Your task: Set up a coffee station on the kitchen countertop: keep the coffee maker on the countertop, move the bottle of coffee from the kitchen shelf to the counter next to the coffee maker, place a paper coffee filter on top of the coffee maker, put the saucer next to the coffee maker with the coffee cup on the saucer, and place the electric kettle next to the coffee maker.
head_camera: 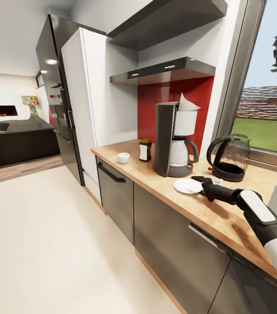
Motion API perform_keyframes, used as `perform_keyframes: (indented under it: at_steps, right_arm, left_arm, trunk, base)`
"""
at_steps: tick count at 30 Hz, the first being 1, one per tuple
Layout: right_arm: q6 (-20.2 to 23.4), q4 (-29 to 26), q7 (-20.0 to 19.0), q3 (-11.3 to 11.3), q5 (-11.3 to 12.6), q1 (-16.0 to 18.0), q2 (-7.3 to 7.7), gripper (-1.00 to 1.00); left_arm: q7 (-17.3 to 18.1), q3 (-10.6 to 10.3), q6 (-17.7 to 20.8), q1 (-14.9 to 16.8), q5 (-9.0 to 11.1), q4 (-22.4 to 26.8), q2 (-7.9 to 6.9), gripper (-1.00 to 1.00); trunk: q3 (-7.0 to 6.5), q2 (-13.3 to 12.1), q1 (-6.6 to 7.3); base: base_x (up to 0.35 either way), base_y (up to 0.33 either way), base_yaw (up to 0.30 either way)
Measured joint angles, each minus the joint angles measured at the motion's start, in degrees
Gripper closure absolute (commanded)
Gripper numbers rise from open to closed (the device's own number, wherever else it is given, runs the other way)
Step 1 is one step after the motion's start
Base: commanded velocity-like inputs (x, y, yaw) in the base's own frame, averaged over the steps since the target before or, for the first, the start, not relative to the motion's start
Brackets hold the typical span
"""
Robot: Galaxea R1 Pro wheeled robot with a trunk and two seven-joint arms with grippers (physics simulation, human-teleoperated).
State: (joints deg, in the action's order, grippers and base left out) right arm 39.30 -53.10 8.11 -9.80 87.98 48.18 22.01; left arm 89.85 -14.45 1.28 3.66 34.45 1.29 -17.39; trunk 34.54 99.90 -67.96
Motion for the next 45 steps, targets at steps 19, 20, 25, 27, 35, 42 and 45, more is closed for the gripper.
perform_keyframes:
  at_steps: [19,20,25,27,35,42,45]
  right_arm:
    - [0.11,0.11,-0.14,-0.07,0.78,-0.02,-0.01,-1.0]
    - [0.13,0.14,-0.2,-0.07,0.79,-0.01,-0.03,-1.0]
    - [0.22,0.18,-0.43,-0.13,0.81,-0.01,-0.09,-1.0]
    - [0.23,0.16,-0.48,-0.16,0.67,-0.01,-0.09,-1.0]
    - [0.4,-0.17,-0.29,-0.48,-0.03,0.02,-0.13,-1.0]
    - [0.41,-0.21,-0.24,-0.52,-0.03,0.02,-0.15,-1.0]
    - [0.41,-0.21,-0.24,-0.52,-0.04,0.02,-0.14,-1.0]
  left_arm:
    - [0.0,-0.01,-0.04,0.01,0.0,-0.01,0.01,-1.0]
    - [0.0,-0.01,-0.04,0.01,0.0,-0.01,0.0,-1.0]
    - [0.0,-0.01,-0.02,0.01,0.0,-0.01,0.0,-1.0]
    - [0.0,-0.01,-0.02,0.01,0.0,-0.01,0.0,-1.0]
    - [0.0,0.01,0.03,-0.03,0.02,0.03,-0.01,-1.0]
    - [0.0,0.02,0.0,-0.03,0.02,0.03,-0.01,-1.0]
    - [0.0,0.02,0.02,-0.03,0.02,0.03,-0.01,-1.0]
  trunk:
    - [0.01,-0.01,-0.02]
    - [0.0,-0.01,-0.02]
    - [0.0,0.0,0.0]
    - [0.0,0.0,0.0]
    - [0.0,0.0,0.0]
    - [0.0,0.0,0.0]
    - [0.0,0.0,0.0]
  base:
    - [-0.265,-0.142,0.0]
    - [-0.121,-0.05,0.0]
    - [-0.047,-0.02,0.0]
    - [-0.013,0.048,0.0]
    - [-0.003,0.089,0.153]
    - [0.0,0.006,0.264]
    - [0.0,0.001,0.269]
